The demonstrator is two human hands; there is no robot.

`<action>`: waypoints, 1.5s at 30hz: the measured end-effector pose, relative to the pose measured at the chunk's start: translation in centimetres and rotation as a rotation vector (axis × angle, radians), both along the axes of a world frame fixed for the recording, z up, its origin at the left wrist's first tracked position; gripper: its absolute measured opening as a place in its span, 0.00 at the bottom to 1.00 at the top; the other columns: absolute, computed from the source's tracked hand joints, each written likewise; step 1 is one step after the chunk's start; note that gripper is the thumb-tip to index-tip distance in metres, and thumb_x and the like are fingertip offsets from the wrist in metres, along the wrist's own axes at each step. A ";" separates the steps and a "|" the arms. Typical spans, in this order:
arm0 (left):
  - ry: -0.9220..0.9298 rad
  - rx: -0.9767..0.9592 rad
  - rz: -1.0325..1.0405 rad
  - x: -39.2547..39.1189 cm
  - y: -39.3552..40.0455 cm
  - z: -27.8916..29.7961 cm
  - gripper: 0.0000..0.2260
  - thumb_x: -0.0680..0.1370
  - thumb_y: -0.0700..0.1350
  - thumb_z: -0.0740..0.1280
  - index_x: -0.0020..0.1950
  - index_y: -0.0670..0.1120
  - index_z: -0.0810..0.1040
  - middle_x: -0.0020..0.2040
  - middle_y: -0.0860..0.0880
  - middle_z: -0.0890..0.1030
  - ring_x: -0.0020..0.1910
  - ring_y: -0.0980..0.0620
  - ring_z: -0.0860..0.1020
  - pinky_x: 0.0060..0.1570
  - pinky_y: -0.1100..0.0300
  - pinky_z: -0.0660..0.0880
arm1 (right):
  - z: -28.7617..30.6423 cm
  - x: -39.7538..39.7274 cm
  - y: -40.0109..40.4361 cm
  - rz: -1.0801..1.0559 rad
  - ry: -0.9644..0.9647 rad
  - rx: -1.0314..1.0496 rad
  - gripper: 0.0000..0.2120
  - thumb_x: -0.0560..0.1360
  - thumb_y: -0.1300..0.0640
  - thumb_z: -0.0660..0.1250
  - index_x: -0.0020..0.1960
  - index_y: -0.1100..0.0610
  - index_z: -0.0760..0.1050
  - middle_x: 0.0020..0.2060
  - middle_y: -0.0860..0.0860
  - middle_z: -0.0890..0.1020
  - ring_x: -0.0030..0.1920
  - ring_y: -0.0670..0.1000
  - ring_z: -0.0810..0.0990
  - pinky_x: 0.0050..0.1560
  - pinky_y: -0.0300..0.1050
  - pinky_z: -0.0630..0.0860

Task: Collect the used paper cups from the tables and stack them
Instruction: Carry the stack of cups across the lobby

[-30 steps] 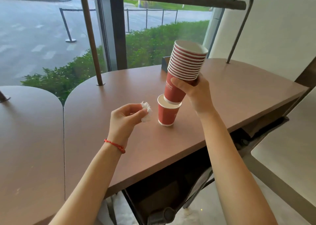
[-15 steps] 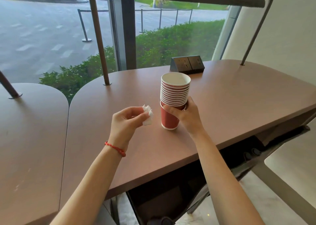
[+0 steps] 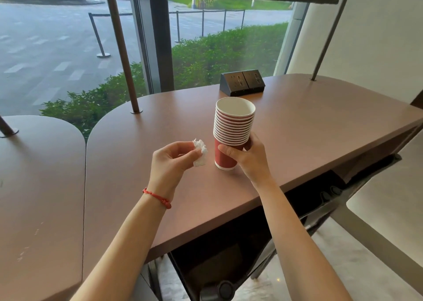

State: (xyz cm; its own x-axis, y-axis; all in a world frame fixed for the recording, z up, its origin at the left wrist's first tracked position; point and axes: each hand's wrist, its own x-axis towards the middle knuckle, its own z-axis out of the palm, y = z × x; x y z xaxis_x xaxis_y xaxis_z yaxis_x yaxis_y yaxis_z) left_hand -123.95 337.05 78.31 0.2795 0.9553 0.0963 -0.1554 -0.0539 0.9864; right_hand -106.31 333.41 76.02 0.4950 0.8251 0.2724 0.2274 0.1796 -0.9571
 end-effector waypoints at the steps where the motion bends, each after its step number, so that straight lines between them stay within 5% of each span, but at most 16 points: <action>1: 0.001 0.006 -0.011 0.1 -0.1 0.0 0.04 0.69 0.37 0.72 0.39 0.46 0.82 0.30 0.56 0.82 0.32 0.60 0.79 0.34 0.67 0.77 | 0.1 0.0 -0.5 -0.010 0.004 0.006 0.24 0.64 0.61 0.77 0.57 0.58 0.72 0.50 0.52 0.80 0.49 0.46 0.80 0.45 0.33 0.78; 6: 0.003 0.032 -0.100 1.0 -1.4 0.0 0.04 0.69 0.37 0.72 0.40 0.46 0.82 0.36 0.50 0.82 0.33 0.59 0.79 0.34 0.68 0.77 | 0.2 0.1 -4.3 -0.087 0.040 0.031 0.26 0.65 0.62 0.76 0.60 0.59 0.71 0.53 0.52 0.80 0.52 0.47 0.79 0.46 0.30 0.76; 11: 0.032 0.078 -0.242 3.5 -4.0 -0.8 0.04 0.69 0.38 0.72 0.40 0.48 0.81 0.36 0.51 0.82 0.33 0.59 0.80 0.35 0.69 0.77 | -0.5 0.6 -10.7 -0.207 0.076 0.046 0.24 0.64 0.60 0.76 0.55 0.46 0.72 0.50 0.43 0.80 0.50 0.37 0.79 0.46 0.28 0.75; 19: 0.102 0.086 -0.559 10.2 -11.7 -3.3 0.04 0.69 0.39 0.73 0.41 0.47 0.83 0.36 0.52 0.83 0.35 0.59 0.81 0.36 0.69 0.76 | -3.2 1.6 -24.2 -0.577 0.148 0.055 0.24 0.60 0.57 0.78 0.53 0.48 0.75 0.46 0.40 0.84 0.49 0.43 0.82 0.44 0.34 0.77; 24: 0.176 0.143 -0.737 14.2 -18.2 -5.5 0.04 0.69 0.40 0.73 0.39 0.49 0.82 0.35 0.56 0.81 0.33 0.65 0.79 0.33 0.75 0.72 | -6.0 1.8 -32.9 -0.780 0.220 0.026 0.26 0.57 0.56 0.79 0.53 0.50 0.75 0.46 0.42 0.84 0.48 0.44 0.83 0.44 0.34 0.77; 32: 0.295 -0.007 -1.026 21.0 -32.4 -9.7 0.05 0.70 0.38 0.72 0.39 0.48 0.81 0.35 0.50 0.81 0.33 0.58 0.79 0.34 0.70 0.76 | -9.3 2.8 -48.1 -1.028 0.321 -0.028 0.25 0.57 0.57 0.78 0.52 0.51 0.74 0.47 0.48 0.83 0.49 0.47 0.82 0.48 0.42 0.79; 45: 0.340 -0.006 -1.338 29.4 -53.0 -10.0 0.07 0.70 0.36 0.72 0.38 0.47 0.80 0.35 0.50 0.81 0.30 0.61 0.79 0.32 0.70 0.76 | -10.4 6.8 -66.7 -1.337 0.373 -0.009 0.28 0.56 0.52 0.79 0.54 0.52 0.75 0.50 0.50 0.83 0.51 0.50 0.82 0.51 0.44 0.78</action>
